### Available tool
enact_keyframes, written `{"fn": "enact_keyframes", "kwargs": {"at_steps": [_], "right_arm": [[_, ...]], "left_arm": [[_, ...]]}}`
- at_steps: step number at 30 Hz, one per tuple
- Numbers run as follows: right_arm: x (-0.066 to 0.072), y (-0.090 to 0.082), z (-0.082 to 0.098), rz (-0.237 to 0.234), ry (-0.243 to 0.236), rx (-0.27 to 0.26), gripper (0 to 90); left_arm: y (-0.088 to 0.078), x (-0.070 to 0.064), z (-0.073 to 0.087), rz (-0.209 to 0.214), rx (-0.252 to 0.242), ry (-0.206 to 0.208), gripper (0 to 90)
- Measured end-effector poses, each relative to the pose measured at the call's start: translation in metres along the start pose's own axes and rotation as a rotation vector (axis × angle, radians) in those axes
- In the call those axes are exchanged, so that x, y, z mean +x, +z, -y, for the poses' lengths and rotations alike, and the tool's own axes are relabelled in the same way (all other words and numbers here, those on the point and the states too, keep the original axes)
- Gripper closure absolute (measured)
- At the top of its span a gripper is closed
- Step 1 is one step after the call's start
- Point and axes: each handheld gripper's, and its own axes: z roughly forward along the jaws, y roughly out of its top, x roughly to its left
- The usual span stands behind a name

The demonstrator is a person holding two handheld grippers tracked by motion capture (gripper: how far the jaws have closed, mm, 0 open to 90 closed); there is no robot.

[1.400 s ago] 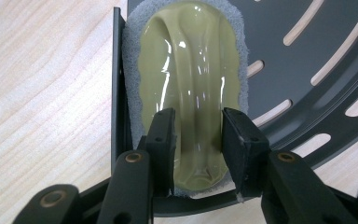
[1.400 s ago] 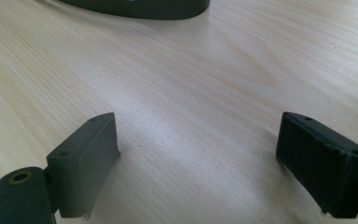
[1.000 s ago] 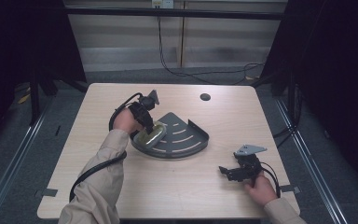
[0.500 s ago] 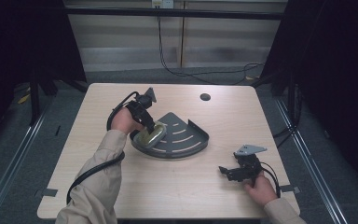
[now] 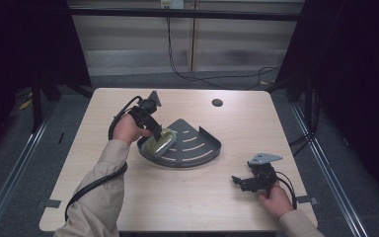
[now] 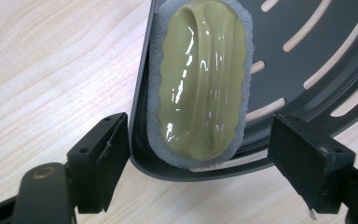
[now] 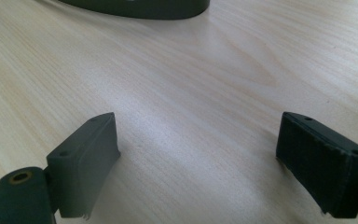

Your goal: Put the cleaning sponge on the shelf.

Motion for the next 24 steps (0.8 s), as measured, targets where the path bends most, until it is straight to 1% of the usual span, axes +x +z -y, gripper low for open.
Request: {"fn": "enact_keyframes", "kwargs": {"at_steps": [2, 5, 7, 9, 12, 19, 20, 21, 23, 24], "right_arm": [[0.000, 0.000, 0.000, -0.001, -0.001, -0.001, 12.3], [0.000, 0.000, 0.000, -0.001, 0.001, 0.000, 12.3], [0.000, 0.000, 0.000, -0.001, 0.001, 0.000, 12.3], [0.000, 0.000, 0.000, -0.001, -0.001, -0.001, 12.3], [0.000, 0.000, 0.000, -0.001, -0.001, -0.001, 12.3], [0.000, 0.000, 0.000, -0.001, -0.001, -0.001, 12.3], [0.000, 0.000, 0.000, -0.001, -0.001, -0.001, 12.3], [0.000, 0.000, 0.000, -0.001, -0.001, -0.001, 12.3], [0.000, 0.000, 0.000, -0.001, -0.001, -0.001, 12.3], [0.000, 0.000, 0.000, -0.001, -0.001, -0.001, 12.3]], "left_arm": [[-0.002, 0.001, 0.002, 0.004, -0.006, 0.001, 18.9], [-0.005, 0.001, 0.006, -0.001, -0.015, -0.003, 18.5], [-0.007, 0.002, 0.009, 0.007, -0.021, -0.001, 18.4], [-0.009, 0.003, 0.011, 0.002, -0.024, -0.001, 18.3], [-0.012, 0.003, 0.015, 0.005, -0.031, -0.001, 18.0], [-0.017, 0.003, 0.027, 0.010, -0.052, 0.001, 18.1], [-0.018, 0.004, 0.028, 0.009, -0.045, 0.003, 18.0], [-0.019, 0.004, 0.031, 0.007, -0.057, 0.003, 17.9], [-0.020, 0.004, 0.035, 0.014, -0.062, 0.000, 17.9], [-0.021, 0.005, 0.037, 0.010, -0.065, 0.005, 17.9]]}}
